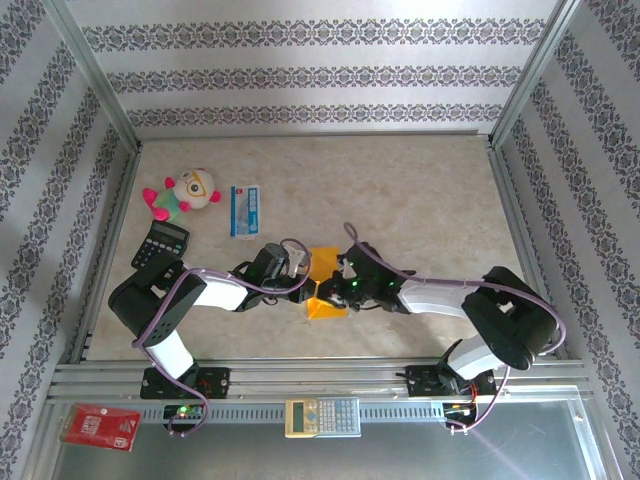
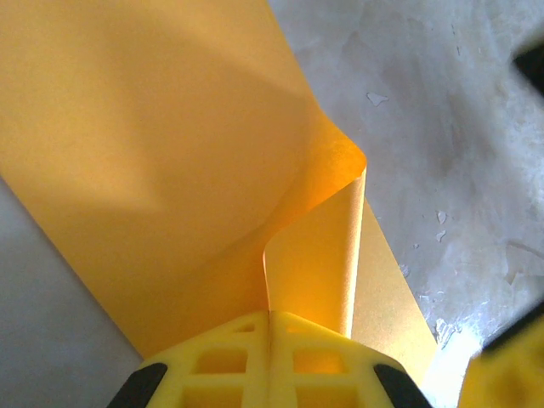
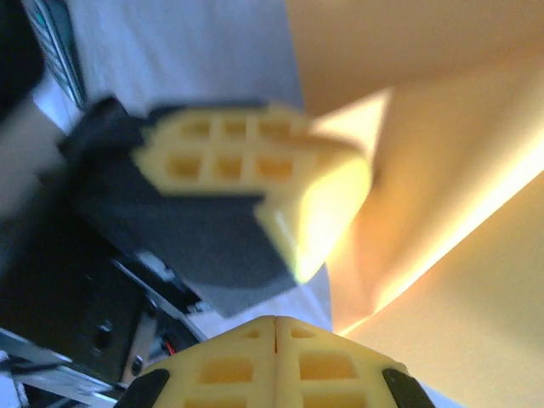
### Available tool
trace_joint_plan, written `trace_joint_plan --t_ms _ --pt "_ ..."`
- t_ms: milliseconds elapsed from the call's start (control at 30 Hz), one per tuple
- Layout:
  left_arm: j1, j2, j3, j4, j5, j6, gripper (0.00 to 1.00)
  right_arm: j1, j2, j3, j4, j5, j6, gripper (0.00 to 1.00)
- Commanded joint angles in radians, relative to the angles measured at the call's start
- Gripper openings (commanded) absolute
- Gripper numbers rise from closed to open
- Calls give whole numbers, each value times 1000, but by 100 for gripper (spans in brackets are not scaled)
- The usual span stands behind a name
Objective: Fold a paper plane with a square sheet of paper (pick it up from the middle)
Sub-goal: Fold the triangle a second time at the center of the table.
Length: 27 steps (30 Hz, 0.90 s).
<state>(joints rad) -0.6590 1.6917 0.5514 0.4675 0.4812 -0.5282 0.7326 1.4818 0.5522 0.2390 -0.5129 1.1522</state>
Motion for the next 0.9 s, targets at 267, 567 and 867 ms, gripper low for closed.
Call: trace_joint_plan --t_ms 267,567,867 --pt "13 74 -16 -176 -145 32 0 -81 116 81 -17 -19 -110 4" --pt "13 70 -20 -180 -147 32 0 -91 205 111 -37 -20 -145 4" --pt "13 72 -27 -182 -159 34 0 -131 245 98 -46 -27 -188 4"
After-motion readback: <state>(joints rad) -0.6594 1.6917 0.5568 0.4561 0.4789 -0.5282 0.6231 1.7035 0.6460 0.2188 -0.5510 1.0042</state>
